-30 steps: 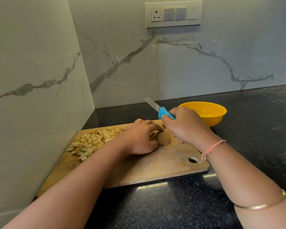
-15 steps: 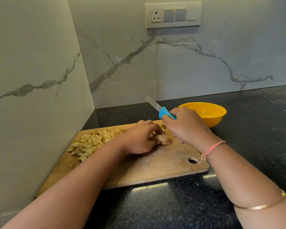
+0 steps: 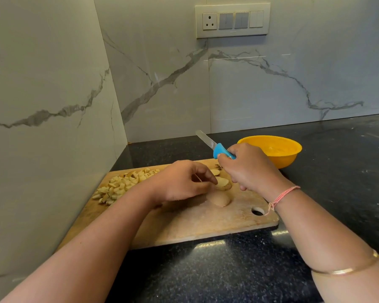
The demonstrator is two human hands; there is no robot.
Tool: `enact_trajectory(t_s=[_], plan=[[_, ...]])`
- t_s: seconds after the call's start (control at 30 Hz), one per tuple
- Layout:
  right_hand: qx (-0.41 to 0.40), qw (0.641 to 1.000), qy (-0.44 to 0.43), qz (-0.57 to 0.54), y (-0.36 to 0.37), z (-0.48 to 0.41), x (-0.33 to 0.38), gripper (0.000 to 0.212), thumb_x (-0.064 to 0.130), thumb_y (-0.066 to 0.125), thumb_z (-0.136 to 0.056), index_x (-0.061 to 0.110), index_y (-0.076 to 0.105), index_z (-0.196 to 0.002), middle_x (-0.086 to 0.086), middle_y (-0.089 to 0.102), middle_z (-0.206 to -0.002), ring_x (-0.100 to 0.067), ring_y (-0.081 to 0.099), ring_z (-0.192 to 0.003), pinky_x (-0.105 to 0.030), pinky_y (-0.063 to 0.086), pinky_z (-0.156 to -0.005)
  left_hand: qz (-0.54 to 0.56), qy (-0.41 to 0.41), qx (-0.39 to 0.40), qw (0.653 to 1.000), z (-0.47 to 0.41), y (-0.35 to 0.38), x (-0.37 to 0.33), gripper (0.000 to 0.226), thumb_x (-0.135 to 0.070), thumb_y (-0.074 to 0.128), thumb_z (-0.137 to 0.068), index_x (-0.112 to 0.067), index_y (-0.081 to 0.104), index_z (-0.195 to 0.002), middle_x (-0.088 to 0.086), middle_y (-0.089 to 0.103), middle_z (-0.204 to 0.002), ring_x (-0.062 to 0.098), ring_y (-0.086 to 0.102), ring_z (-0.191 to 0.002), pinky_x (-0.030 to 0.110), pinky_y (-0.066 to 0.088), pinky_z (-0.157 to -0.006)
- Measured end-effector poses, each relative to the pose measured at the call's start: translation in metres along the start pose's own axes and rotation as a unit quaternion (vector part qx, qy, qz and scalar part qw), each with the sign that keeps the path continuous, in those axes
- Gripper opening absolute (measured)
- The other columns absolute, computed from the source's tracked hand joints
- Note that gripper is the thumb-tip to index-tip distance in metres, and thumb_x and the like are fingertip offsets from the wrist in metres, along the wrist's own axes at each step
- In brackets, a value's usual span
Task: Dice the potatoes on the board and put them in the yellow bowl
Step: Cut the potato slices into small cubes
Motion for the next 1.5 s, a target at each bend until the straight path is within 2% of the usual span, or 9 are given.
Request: enact_trajectory(t_s=[0.1, 0.27, 0.37, 0.57, 0.83, 1.03, 1.17, 1.3, 1.5], plan=[[0.041, 0.999, 0.005, -0.027, 0.006, -0.001, 0.001, 0.023, 0.033, 0.041, -0.097, 0.015, 0.056, -0.102, -0.002, 0.061, -0.067, -0.008, 0.049, -0.040, -0.016, 0.035, -0.037, 0.031, -0.010, 0.049, 0.998, 0.003, 0.010, -0.002, 0.029, -0.034, 0.075, -0.078, -0.026, 0.068, -0.105, -0.013, 0.067, -0.097, 0.001, 0.061, -0.089, 0.016, 0.047, -0.081], [0.130, 0.989, 0.020, -0.073, 0.023, 0.000, 0.003, 0.025, 0.030, 0.042, -0.098, 0.013, 0.056, -0.108, -0.004, 0.067, -0.073, -0.005, 0.044, -0.027, -0.013, 0.034, -0.032, 0.001, -0.040, 0.049, 0.998, 0.005, 0.009, 0.003, 0.032, -0.041, 0.078, -0.074, -0.025, 0.066, -0.099, -0.007, 0.065, -0.092, 0.011, 0.059, -0.086, 0.032, 0.050, -0.083], [0.142, 0.984, 0.039, -0.104, 0.024, 0.000, 0.001, 0.028, 0.030, 0.042, -0.099, 0.011, 0.054, -0.115, -0.007, 0.069, -0.076, -0.008, 0.044, -0.028, -0.014, 0.035, -0.033, -0.047, -0.081, 0.050, 0.994, 0.008, 0.002, 0.013, 0.031, -0.045, 0.075, -0.076, -0.024, 0.062, -0.095, -0.010, 0.060, -0.084, 0.009, 0.055, -0.079, 0.024, 0.045, -0.070], [0.126, 0.984, 0.051, -0.111, 0.023, 0.002, -0.003, 0.030, 0.030, 0.042, -0.098, 0.011, 0.053, -0.119, -0.005, 0.070, -0.073, -0.009, 0.044, -0.031, -0.014, 0.034, -0.034, -0.087, -0.184, 0.002, 0.979, 0.017, -0.018, 0.042, 0.035, -0.049, 0.066, -0.082, -0.021, 0.064, -0.102, -0.002, 0.065, -0.097, 0.012, 0.060, -0.087, 0.022, 0.049, -0.071], [0.094, 0.992, 0.035, -0.075, 0.019, 0.007, 0.001, 0.027, 0.031, 0.044, -0.097, 0.015, 0.055, -0.117, 0.000, 0.070, -0.070, -0.011, 0.047, -0.036, -0.014, 0.033, -0.033, -0.052, -0.151, 0.028, 0.987, 0.026, -0.015, 0.038, 0.040, -0.029, 0.064, -0.089, -0.022, 0.057, -0.129, -0.006, 0.059, -0.114, 0.011, 0.058, -0.103, 0.024, 0.050, -0.091], [0.083, 0.994, 0.027, -0.063, 0.014, 0.017, 0.009, 0.026, 0.030, 0.047, -0.096, 0.017, 0.055, -0.118, -0.001, 0.070, -0.074, -0.002, 0.042, -0.026, -0.011, 0.029, -0.032, -0.101, -0.168, -0.036, 0.980, 0.019, -0.014, 0.039, 0.041, -0.045, 0.065, -0.085, -0.022, 0.060, -0.119, -0.004, 0.063, -0.113, 0.010, 0.057, -0.095, 0.026, 0.052, -0.086], [0.054, 0.997, 0.018, -0.052, 0.007, 0.027, 0.018, 0.025, 0.030, 0.046, -0.096, 0.019, 0.054, -0.116, -0.001, 0.069, -0.073, -0.004, 0.044, -0.030, -0.015, 0.034, -0.038, -0.129, -0.176, -0.043, 0.975, 0.020, -0.017, 0.042, 0.053, -0.063, 0.064, -0.077, -0.023, 0.061, -0.112, -0.006, 0.063, -0.108, 0.011, 0.058, -0.092, 0.028, 0.053, -0.081], [0.058, 0.998, 0.014, -0.032, 0.009, 0.039, 0.025, 0.024, 0.030, 0.044, -0.095, 0.021, 0.056, -0.113, -0.002, 0.070, -0.073, -0.008, 0.046, -0.036, -0.019, 0.039, -0.043, -0.046, -0.164, -0.010, 0.985, 0.022, -0.016, 0.043, 0.055, -0.047, 0.067, -0.083, -0.027, 0.052, -0.132, -0.008, 0.057, -0.126, 0.011, 0.055, -0.107, 0.026, 0.049, -0.091], [0.096, 0.995, 0.017, 0.016, 0.012, 0.057, 0.030, 0.032, 0.029, 0.042, -0.096, 0.020, 0.055, -0.125, -0.003, 0.067, -0.083, -0.007, 0.046, -0.049, -0.020, 0.041, -0.049, -0.040, -0.143, -0.025, 0.989, 0.020, -0.013, 0.045, 0.041, -0.041, 0.064, -0.088, -0.026, 0.060, -0.125, -0.007, 0.061, -0.120, 0.010, 0.057, -0.105, 0.030, 0.050, -0.095]])
Point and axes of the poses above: each hand's wrist, its own z-axis away from the middle knuckle, its own y-axis out of the palm, x = y × z, the point moved 7 cm from there along -z, towards the middle knuckle
